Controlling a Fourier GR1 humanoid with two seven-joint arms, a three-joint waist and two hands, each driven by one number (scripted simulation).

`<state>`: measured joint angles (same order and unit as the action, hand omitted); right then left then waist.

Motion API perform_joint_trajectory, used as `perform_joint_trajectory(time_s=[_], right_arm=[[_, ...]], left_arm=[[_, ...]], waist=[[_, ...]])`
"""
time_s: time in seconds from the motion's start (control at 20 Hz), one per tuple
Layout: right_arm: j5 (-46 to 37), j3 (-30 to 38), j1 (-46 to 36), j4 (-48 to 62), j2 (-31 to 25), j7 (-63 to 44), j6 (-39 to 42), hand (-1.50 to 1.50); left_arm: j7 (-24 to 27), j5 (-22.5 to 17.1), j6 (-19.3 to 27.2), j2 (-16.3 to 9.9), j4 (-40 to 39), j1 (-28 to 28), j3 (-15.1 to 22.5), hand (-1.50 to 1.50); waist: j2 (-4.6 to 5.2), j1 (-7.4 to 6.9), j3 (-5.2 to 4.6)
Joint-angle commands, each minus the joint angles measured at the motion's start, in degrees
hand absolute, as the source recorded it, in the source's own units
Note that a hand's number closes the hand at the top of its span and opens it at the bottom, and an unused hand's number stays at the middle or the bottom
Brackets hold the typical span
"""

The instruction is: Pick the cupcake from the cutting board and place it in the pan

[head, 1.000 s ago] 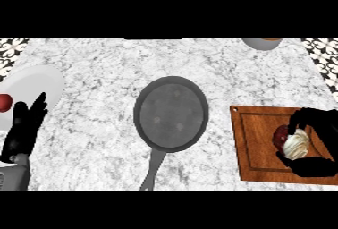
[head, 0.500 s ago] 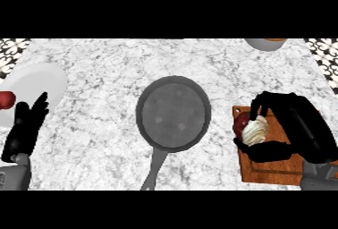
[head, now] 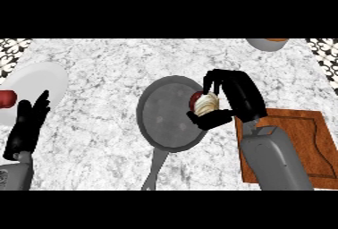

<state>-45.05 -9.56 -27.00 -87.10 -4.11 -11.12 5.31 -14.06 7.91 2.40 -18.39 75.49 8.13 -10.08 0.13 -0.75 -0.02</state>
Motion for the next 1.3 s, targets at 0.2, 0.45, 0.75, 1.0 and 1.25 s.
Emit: perform_joint_trajectory(time_s=[0.2, 0.45, 0.75, 1.0, 1.25], right_arm=[[1.8, -2.2, -12.5, 28.8, 4.0, 3.6, -13.9, 1.5], [10.1, -6.2, -21.1, 44.8, 4.1, 6.7, -20.7, 1.5], [25.3, -8.8, -24.0, 52.7, 4.1, 11.0, -22.8, 1.5], [33.8, -12.9, -23.5, 57.9, 4.1, 16.2, -24.5, -1.5], [41.3, -18.2, -23.1, 57.4, 4.1, 17.9, -28.2, -1.5]], left_arm=[[-2.3, -0.2, -1.2, -0.5, -0.6, 1.9, -0.6, 0.0], [-1.5, -1.0, -2.8, -0.4, -0.1, 1.7, -0.3, 0.0], [-0.8, 2.0, -0.5, 2.4, 0.8, 3.2, 3.0, 0.0], [-0.3, 2.5, -0.1, 3.9, 0.0, 3.8, 4.0, 0.0], [0.4, 1.1, -2.6, 1.3, -2.6, 5.2, 2.2, 0.0]], waist=[[0.23, -0.58, 0.04], [0.51, -1.83, 0.05], [1.28, -4.86, 0.15], [1.44, -5.32, 0.14], [1.59, -6.31, 0.12]])
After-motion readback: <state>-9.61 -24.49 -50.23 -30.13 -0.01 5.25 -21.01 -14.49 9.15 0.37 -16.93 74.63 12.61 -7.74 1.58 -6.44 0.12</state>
